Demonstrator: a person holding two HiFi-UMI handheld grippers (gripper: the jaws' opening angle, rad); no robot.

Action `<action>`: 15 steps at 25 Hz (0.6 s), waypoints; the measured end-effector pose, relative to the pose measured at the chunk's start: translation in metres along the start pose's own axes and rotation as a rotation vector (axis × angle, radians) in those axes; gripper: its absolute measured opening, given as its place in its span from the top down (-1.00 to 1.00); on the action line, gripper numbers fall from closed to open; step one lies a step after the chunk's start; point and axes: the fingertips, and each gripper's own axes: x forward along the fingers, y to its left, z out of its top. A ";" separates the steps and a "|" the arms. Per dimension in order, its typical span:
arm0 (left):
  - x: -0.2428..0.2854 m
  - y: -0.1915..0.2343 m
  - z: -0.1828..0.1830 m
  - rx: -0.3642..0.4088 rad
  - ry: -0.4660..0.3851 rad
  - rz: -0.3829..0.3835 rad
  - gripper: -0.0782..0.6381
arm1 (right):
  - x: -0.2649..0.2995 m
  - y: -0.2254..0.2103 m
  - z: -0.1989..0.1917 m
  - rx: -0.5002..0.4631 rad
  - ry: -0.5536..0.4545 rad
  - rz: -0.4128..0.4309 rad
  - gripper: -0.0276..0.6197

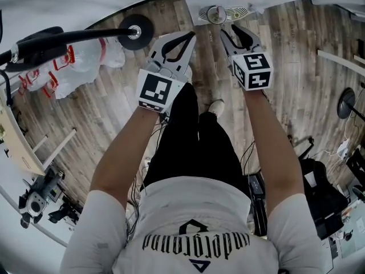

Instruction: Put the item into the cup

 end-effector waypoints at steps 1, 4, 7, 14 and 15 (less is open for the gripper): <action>-0.007 -0.006 0.009 -0.001 -0.006 0.010 0.76 | -0.014 0.005 0.005 -0.016 -0.010 0.004 0.46; -0.029 -0.025 0.036 -0.018 -0.034 0.039 0.76 | -0.062 0.020 0.025 -0.060 -0.058 0.001 0.51; -0.055 -0.054 0.062 -0.016 -0.051 0.055 0.76 | -0.121 0.034 0.047 -0.084 -0.130 -0.008 0.57; -0.125 -0.112 0.134 -0.064 -0.132 0.120 0.76 | -0.264 0.077 0.080 -0.168 -0.254 0.007 0.69; -0.134 -0.120 0.145 -0.058 -0.147 0.121 0.76 | -0.282 0.082 0.084 -0.176 -0.274 0.006 0.72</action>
